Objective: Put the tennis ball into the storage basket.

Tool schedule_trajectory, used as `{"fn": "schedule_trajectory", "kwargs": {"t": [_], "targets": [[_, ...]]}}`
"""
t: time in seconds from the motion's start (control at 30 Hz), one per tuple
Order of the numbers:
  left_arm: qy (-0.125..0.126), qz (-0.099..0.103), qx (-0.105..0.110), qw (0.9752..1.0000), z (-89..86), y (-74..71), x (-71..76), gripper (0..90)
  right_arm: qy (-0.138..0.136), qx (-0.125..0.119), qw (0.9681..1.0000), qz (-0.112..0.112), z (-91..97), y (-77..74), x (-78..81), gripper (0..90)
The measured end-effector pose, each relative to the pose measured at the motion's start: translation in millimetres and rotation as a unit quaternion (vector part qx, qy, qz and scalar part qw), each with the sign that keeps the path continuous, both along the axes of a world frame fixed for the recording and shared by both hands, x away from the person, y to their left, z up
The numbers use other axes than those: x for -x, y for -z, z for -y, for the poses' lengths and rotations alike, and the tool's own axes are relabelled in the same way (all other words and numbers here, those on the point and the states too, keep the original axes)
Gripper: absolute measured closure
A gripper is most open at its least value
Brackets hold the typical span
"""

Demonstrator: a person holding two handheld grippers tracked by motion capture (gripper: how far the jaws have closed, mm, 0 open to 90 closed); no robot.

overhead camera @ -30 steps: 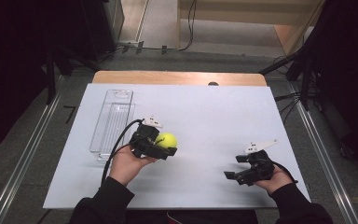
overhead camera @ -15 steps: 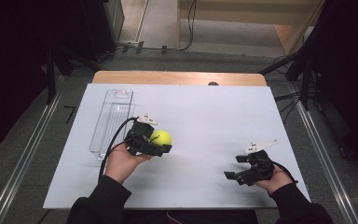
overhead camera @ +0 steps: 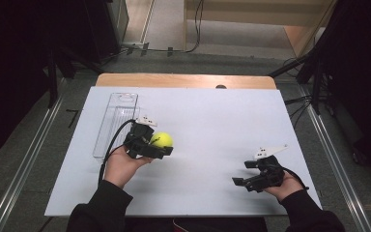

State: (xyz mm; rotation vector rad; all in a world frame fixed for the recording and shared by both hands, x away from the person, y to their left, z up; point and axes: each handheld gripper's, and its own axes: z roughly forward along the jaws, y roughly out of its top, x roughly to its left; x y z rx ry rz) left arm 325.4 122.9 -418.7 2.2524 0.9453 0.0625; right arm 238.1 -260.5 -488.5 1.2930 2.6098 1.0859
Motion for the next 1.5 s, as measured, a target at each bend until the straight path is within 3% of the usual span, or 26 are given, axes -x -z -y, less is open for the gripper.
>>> {"fn": "schedule_trajectory", "kwargs": {"t": [0.6, 0.73, 1.5], "targets": [[-0.040, 0.005, 0.001, 0.9992, -26.7, -5.4, -9.7, 26.8, 0.001, -0.001, 1.0000, 0.000, 0.0, -0.2, 0.1, 12.9], [-0.050, 0.009, -0.006, 0.9987, -31.4, -6.7, -10.8, 26.7, 0.001, -0.001, 1.0000, 0.000, 0.0, -0.1, 0.0, 12.9], [-0.095, 0.016, 0.004, 0.9954, -59.7, -16.7, -17.0, 26.7, -0.001, 0.000, 1.0000, 0.002, 0.0, 0.1, -0.1, 12.9]]}}
